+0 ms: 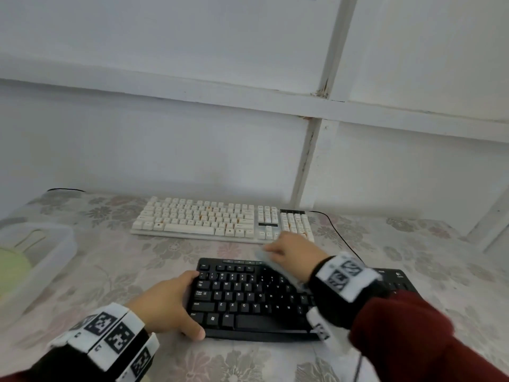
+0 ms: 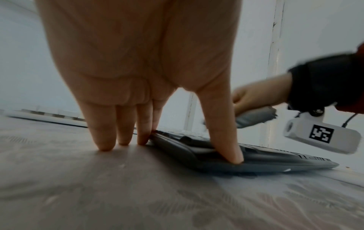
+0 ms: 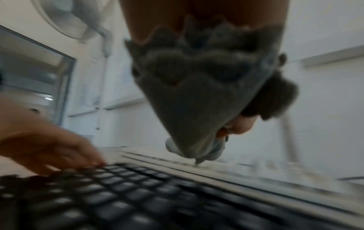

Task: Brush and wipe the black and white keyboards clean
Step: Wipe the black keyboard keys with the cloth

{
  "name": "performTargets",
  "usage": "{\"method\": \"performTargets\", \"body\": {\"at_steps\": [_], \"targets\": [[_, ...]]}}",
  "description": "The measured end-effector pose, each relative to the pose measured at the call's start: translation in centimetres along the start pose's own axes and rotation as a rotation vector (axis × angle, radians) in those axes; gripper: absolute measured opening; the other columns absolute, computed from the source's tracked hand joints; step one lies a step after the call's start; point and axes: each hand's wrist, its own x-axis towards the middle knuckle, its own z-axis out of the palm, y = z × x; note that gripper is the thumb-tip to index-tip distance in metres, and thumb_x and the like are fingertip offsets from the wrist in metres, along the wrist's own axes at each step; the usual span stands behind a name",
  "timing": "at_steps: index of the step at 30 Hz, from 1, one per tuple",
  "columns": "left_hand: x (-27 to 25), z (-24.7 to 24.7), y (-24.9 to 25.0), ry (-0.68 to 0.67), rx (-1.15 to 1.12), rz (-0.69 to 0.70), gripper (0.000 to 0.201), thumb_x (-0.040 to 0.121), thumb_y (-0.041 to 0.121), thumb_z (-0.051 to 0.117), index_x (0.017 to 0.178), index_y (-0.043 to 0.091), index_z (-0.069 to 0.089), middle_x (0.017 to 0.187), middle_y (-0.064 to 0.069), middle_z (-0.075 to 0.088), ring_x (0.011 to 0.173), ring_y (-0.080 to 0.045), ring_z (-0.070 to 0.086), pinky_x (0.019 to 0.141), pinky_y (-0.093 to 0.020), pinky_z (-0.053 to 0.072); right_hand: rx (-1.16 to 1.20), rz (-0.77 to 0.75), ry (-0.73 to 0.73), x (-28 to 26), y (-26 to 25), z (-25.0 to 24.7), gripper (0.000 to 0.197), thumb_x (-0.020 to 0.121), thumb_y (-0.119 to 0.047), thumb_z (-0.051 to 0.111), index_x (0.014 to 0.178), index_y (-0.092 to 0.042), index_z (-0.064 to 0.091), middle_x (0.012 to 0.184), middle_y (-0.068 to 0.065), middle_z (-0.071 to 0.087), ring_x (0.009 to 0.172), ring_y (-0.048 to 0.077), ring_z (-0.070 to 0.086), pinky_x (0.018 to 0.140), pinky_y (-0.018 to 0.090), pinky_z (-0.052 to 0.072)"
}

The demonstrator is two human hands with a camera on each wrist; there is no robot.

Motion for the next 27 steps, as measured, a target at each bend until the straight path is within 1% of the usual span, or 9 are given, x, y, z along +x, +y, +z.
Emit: {"method": "performTargets", "body": {"at_steps": [2,4,6,11,15,19,21,23,27], "targets": [[0.1,-0.1,-0.2,-0.008,0.001,-0.004,0.100,0.059,0.029,0.085,0.140,0.032,0.026,0.110,0.024,0.047,0.104,-0.004,0.048,0.084,-0.018,0.037,0.008,-0.071,-0.052,1.9,-3.8,1.8,0.041,0.098,-0.037,0.039,0.100,-0.005,0.066,0.096,0.002,0.053,0.084,0.017,0.058,0.083,0.024,0.045],[0.1,-0.2,-0.2,-0.014,0.010,0.005,0.096,0.060,0.029,0.085,0.137,0.031,0.028,0.105,0.025,0.048,0.103,-0.005,0.049,0.080,-0.017,0.038,-0.072,-0.123,-0.079,3.6,-6.6,3.3,0.033,0.098,-0.025,0.042,0.075,-0.009,0.060,0.084,-0.001,0.042,0.084,0.024,0.051,0.073,0.025,0.041],[0.1,-0.3,0.0,-0.015,0.037,0.013,0.092,0.062,0.028,0.084,0.136,0.028,0.028,0.100,0.025,0.046,0.101,-0.005,0.049,0.079,-0.017,0.038,-0.188,-0.147,-0.084,4.7,-8.5,4.3,0.039,0.094,-0.010,0.043,0.057,-0.017,0.036,0.072,-0.003,0.024,0.083,0.025,0.044,0.067,0.030,0.035],[0.2,-0.1,-0.2,-0.002,0.059,0.015,0.091,0.061,0.030,0.085,0.133,0.026,0.030,0.102,0.021,0.049,0.098,-0.006,0.049,0.074,-0.017,0.037,-0.319,-0.115,-0.084,4.3,-8.9,5.0,0.042,0.092,-0.002,0.044,0.058,-0.017,0.024,0.082,0.003,0.028,0.085,0.027,0.037,0.074,0.035,0.034],[0.2,-0.1,-0.3,0.001,0.035,0.025,0.092,0.060,0.028,0.085,0.133,0.026,0.030,0.103,0.023,0.050,0.098,-0.004,0.049,0.070,-0.010,0.037,-0.342,-0.128,-0.093,3.4,-7.1,4.9,0.042,0.089,0.004,0.043,0.058,-0.017,0.023,0.102,0.012,0.037,0.100,0.035,0.047,0.076,0.037,0.036],[0.2,-0.1,-0.3,0.002,0.007,0.030,0.094,0.060,0.027,0.086,0.135,0.026,0.030,0.110,0.020,0.050,0.102,-0.005,0.050,0.072,-0.011,0.036,-0.329,-0.112,-0.092,2.1,-4.6,3.9,0.043,0.085,0.007,0.045,0.059,-0.018,0.023,0.088,0.006,0.030,0.086,0.029,0.046,0.083,0.039,0.042],[0.2,0.0,-0.3,0.005,0.004,0.033,0.094,0.060,0.026,0.086,0.136,0.027,0.029,0.113,0.019,0.050,0.104,-0.006,0.050,0.078,-0.014,0.037,-0.334,-0.083,-0.107,1.6,-2.9,3.7,0.038,0.085,0.005,0.047,0.061,-0.018,0.028,0.097,0.009,0.041,0.093,0.030,0.051,0.089,0.038,0.044],[0.1,0.0,-0.3,0.006,-0.002,0.035,0.094,0.060,0.025,0.085,0.136,0.027,0.029,0.114,0.019,0.050,0.106,-0.007,0.051,0.083,-0.016,0.037,-0.304,-0.031,-0.083,1.3,-1.1,3.6,0.023,0.090,-0.002,0.047,0.075,-0.017,0.039,0.115,0.013,0.048,0.104,0.033,0.055,0.078,0.034,0.045],[0.1,0.0,-0.2,-0.011,-0.012,0.035,0.094,0.061,0.024,0.085,0.136,0.027,0.028,0.118,0.018,0.050,0.109,-0.008,0.051,0.089,-0.019,0.038,-0.319,0.041,0.001,0.8,1.9,4.2,0.028,0.093,-0.009,0.047,0.066,-0.015,0.039,0.081,-0.002,0.032,0.081,0.023,0.045,0.055,0.024,0.031]]}}
